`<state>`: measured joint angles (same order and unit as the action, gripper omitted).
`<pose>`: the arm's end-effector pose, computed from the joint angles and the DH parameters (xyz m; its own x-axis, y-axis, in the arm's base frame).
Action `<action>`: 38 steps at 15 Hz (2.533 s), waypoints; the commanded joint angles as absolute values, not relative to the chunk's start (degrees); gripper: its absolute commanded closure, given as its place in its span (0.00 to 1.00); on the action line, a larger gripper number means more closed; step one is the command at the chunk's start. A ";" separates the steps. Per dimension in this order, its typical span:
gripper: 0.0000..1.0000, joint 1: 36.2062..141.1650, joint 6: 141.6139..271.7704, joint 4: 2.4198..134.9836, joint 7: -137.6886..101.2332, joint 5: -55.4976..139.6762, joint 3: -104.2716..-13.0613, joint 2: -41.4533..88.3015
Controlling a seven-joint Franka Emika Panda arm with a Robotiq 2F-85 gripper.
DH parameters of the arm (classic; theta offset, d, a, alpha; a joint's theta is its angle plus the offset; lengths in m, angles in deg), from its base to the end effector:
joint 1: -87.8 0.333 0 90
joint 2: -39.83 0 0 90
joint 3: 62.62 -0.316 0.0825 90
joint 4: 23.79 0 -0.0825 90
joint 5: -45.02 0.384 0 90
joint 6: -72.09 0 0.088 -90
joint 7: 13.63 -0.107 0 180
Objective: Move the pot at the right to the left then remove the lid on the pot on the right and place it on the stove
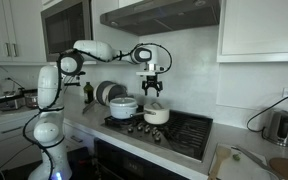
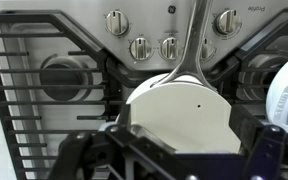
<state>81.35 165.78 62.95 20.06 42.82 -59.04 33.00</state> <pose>0.5866 -0.1055 0.5888 0.9147 0.4034 -0.0235 0.4041 -0.9139 0.0393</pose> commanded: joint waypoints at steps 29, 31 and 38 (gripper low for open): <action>0.00 81.99 148.57 25.89 72.41 37.87 -63.34 5.00; 0.00 82.23 150.51 25.93 72.32 37.61 -63.45 4.73; 0.00 81.48 152.35 27.54 73.38 39.05 -64.60 5.64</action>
<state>82.27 152.15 27.80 71.53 37.67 -63.88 5.34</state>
